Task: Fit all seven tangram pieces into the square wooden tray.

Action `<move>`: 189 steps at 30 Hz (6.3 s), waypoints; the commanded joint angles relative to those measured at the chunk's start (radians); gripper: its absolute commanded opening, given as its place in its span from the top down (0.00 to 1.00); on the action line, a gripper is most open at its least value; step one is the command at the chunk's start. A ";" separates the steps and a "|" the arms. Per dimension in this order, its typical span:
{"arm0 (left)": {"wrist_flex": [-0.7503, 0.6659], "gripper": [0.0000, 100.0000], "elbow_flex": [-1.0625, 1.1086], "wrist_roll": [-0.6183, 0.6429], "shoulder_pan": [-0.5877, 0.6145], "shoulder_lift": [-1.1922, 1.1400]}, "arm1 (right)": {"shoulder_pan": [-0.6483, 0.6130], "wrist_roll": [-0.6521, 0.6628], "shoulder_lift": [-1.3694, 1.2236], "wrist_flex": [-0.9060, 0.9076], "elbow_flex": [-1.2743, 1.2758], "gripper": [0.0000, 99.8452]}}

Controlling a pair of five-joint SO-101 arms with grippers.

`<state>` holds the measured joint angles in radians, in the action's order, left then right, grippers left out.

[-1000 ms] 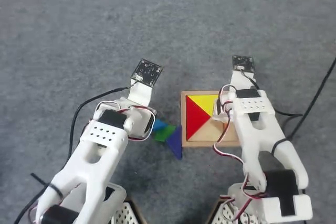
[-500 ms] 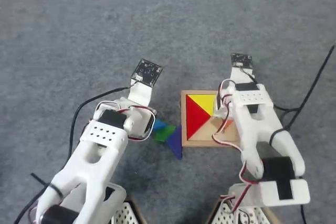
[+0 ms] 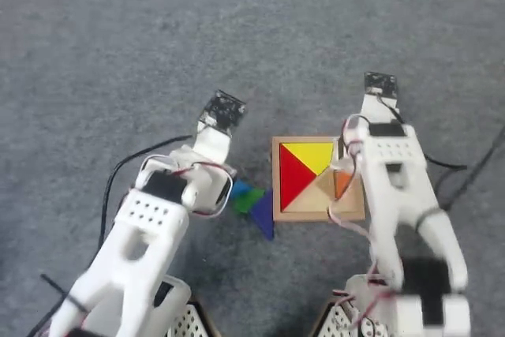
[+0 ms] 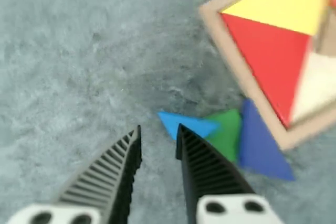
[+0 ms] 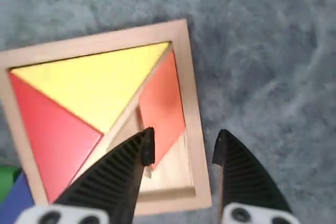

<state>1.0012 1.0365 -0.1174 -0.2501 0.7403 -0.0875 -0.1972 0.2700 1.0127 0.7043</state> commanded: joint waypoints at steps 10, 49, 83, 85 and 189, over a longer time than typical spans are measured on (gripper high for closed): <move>0.166 0.89 0.085 -0.227 -0.316 0.147 | 0.097 0.192 0.423 0.031 0.281 0.81; -0.094 0.84 -0.246 -0.617 -0.066 -0.523 | 0.111 0.192 0.384 0.019 0.287 0.82; 0.127 0.79 -0.432 -0.011 -0.061 -0.660 | 0.113 0.190 0.384 0.019 0.287 0.82; 0.127 0.79 -0.426 0.002 -0.071 -0.651 | 0.113 0.190 0.384 0.019 0.287 0.82; 0.092 0.93 -0.765 0.078 -0.528 -0.933 | 0.363 0.198 0.384 -0.031 0.287 0.81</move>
<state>1.1239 0.3521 -0.0529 -0.7733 -0.1788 0.2624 -0.0100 0.6628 0.9989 0.9973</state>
